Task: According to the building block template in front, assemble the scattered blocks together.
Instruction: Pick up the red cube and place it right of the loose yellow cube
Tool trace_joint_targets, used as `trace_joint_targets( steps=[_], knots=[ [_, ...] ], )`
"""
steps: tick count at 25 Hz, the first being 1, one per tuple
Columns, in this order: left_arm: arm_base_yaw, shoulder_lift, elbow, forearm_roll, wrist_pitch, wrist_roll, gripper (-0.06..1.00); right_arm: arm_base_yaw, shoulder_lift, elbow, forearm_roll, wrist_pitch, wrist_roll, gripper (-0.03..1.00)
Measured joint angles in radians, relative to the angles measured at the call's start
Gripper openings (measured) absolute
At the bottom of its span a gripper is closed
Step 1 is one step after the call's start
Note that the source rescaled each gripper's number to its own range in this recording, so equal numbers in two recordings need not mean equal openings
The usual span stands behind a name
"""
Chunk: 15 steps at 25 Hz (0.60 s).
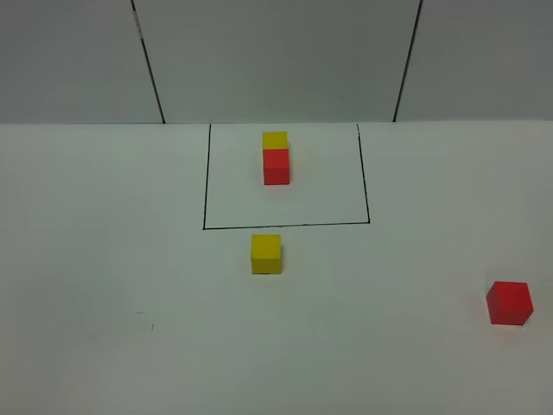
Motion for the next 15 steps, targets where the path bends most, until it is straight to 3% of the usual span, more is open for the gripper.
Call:
trace_joint_targets(
  steps=[9,15],
  knots=[
    [0.0,0.0,0.0,0.086,-0.007,-0.142,0.77,0.0,0.0,0.0,0.0,0.0,0.0,0.62],
    [-0.032,0.0,0.001,0.093,-0.007,-0.158,0.77,0.0,0.0,0.0,0.0,0.0,0.0,0.62]
  ],
)
